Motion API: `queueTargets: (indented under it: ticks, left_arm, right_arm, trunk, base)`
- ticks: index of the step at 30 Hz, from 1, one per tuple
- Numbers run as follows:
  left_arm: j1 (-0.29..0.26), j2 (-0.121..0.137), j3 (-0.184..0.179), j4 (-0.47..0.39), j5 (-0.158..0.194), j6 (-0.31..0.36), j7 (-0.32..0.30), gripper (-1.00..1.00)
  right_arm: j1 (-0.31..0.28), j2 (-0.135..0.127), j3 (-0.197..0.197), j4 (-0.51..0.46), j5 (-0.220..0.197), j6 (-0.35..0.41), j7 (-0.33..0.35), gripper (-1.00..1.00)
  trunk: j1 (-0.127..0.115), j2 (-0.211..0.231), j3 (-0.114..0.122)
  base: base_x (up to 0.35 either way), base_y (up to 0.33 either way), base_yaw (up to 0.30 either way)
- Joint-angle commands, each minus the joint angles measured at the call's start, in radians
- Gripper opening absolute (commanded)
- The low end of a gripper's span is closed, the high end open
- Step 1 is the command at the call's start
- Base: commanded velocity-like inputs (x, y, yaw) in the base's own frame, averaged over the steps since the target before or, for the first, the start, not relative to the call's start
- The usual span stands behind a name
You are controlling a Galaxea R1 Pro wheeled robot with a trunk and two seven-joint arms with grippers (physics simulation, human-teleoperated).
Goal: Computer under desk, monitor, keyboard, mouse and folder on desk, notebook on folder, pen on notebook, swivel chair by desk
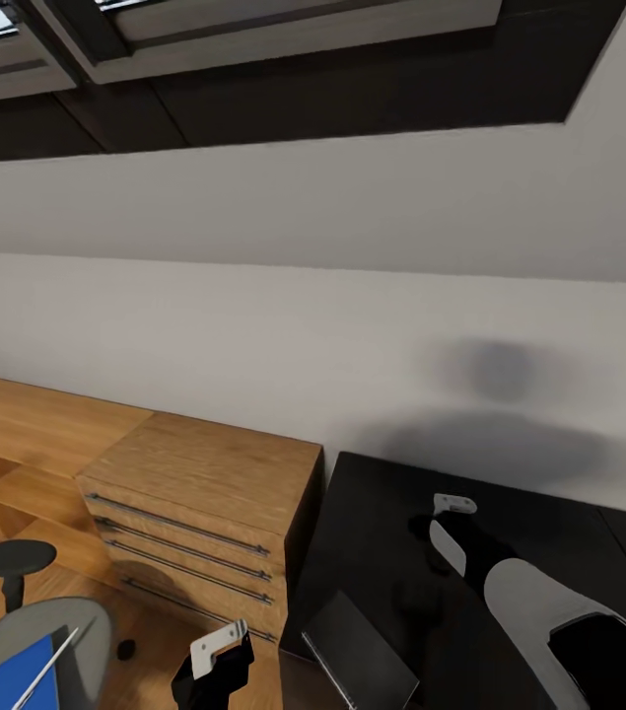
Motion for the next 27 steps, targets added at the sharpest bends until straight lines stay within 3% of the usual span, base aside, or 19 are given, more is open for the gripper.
queueTargets:
  ticks: [1,27]
  left_arm:
    - [-0.001,0.001,-0.003,0.0,0.01,-0.006,0.005,1.0]
    - [-0.001,0.001,0.002,-0.003,0.012,-0.002,0.005,1.0]
  right_arm:
    - [0.0,-0.001,0.008,-0.003,-0.009,0.006,-0.006,1.0]
    - [0.0,-0.019,0.008,-0.006,-0.01,0.0,-0.006,1.0]
  trunk:
    - [0.004,-0.008,-0.005]
    - [0.104,-0.19,-0.086]
  base:
    - [0.0,0.0,0.0]
    - [0.0,0.0,0.0]
